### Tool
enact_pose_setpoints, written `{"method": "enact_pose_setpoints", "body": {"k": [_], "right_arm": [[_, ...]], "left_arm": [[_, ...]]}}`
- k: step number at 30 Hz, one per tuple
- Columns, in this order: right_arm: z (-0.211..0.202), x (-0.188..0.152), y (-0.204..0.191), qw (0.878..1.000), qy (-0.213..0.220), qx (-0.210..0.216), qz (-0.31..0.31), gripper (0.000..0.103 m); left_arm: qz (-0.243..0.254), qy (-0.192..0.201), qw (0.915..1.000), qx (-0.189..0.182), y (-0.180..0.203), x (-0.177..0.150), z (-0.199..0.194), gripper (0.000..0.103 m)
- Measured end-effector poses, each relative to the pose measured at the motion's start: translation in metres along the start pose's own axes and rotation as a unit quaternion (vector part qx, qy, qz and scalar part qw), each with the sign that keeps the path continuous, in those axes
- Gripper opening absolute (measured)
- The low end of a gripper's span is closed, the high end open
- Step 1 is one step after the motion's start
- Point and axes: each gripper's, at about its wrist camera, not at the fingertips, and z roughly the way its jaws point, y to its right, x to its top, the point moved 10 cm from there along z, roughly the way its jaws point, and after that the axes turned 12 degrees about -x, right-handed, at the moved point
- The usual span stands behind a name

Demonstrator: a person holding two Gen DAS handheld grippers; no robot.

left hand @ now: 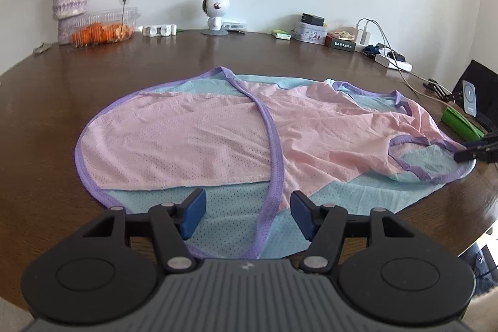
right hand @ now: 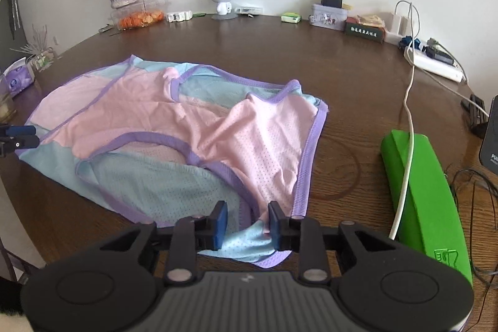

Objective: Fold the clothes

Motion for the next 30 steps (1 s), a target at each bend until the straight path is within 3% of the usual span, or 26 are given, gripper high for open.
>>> {"method": "enact_pose_setpoints", "body": {"k": [3,6,9,11,13,17,22,24,25,26,27,28,30], "right_arm": [[-0.005,-0.005,0.0,1.0,-0.012,-0.003,-0.011,0.027],[-0.026,0.004,0.002,0.999,0.032,0.01,-0.014,0.028],[-0.052,0.018,-0.021,0.992,0.091,0.061,-0.056,0.035],[-0.056,0.025,-0.05,0.985,0.105,0.105,-0.086,0.041],[-0.05,0.026,-0.086,0.976,0.106,0.138,-0.133,0.041],[-0.031,0.018,-0.138,0.958,0.096,0.146,-0.227,0.037],[-0.017,0.013,-0.149,0.957,0.076,0.153,-0.233,0.031],[-0.016,0.012,-0.147,0.961,0.069,0.162,-0.215,0.028],[-0.015,0.012,-0.147,0.963,0.062,0.163,-0.207,0.021],[-0.015,0.01,-0.148,0.964,0.056,0.163,-0.204,0.003],[-0.016,0.01,-0.149,0.964,0.055,0.159,-0.205,0.002],[-0.016,0.009,-0.15,0.964,0.056,0.156,-0.206,0.002],[-0.019,0.014,-0.15,0.965,0.062,0.159,-0.197,0.001]], "left_arm": [[0.013,-0.016,0.9998,0.005,-0.004,0.0,-0.004,0.062],[-0.007,0.009,0.9995,-0.03,-0.002,0.006,-0.019,0.062],[-0.001,0.012,0.9981,-0.061,0.003,0.005,-0.03,0.062],[0.011,0.002,0.9976,-0.069,0.006,-0.002,-0.031,0.062],[0.015,-0.007,0.9963,-0.084,0.009,-0.008,-0.03,0.062],[0.021,-0.006,0.9932,-0.115,0.01,-0.015,-0.033,0.062],[0.03,-0.022,0.992,-0.12,-0.001,-0.02,-0.027,0.062],[0.046,-0.023,0.9915,-0.12,-0.001,-0.02,-0.025,0.046],[0.061,-0.024,0.9912,-0.115,0.001,-0.02,-0.024,0.019],[0.076,-0.025,0.9907,-0.11,0.002,-0.02,-0.022,0.013],[0.085,-0.027,0.9897,-0.111,0.004,-0.02,-0.022,0.011],[0.085,-0.032,0.9886,-0.12,0.005,-0.02,-0.021,0.003],[0.085,-0.033,0.9873,-0.13,0.004,-0.015,-0.022,0.002]]}}
